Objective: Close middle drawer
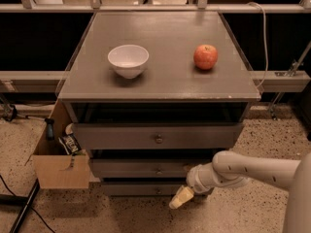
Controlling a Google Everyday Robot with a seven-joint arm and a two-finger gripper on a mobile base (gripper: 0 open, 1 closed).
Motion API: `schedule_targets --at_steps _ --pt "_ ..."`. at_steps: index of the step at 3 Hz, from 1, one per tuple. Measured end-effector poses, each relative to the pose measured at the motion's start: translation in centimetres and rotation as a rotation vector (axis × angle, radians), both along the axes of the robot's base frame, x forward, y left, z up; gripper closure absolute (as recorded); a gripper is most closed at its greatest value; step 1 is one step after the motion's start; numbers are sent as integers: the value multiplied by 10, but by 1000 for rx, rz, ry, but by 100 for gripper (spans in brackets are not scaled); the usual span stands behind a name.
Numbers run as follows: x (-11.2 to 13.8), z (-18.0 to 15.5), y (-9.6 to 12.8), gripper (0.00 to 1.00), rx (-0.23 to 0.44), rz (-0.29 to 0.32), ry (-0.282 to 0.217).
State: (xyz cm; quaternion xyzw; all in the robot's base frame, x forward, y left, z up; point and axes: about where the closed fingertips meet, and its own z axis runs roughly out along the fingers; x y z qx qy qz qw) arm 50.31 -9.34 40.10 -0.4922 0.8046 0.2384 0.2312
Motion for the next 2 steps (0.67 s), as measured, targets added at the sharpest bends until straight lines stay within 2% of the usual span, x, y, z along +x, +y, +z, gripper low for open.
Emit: schedule_targets --at_steps 1,2 --pt "7 2 -2 0 -7 -11 -38" --pt "7 2 -2 0 -7 -11 -38"
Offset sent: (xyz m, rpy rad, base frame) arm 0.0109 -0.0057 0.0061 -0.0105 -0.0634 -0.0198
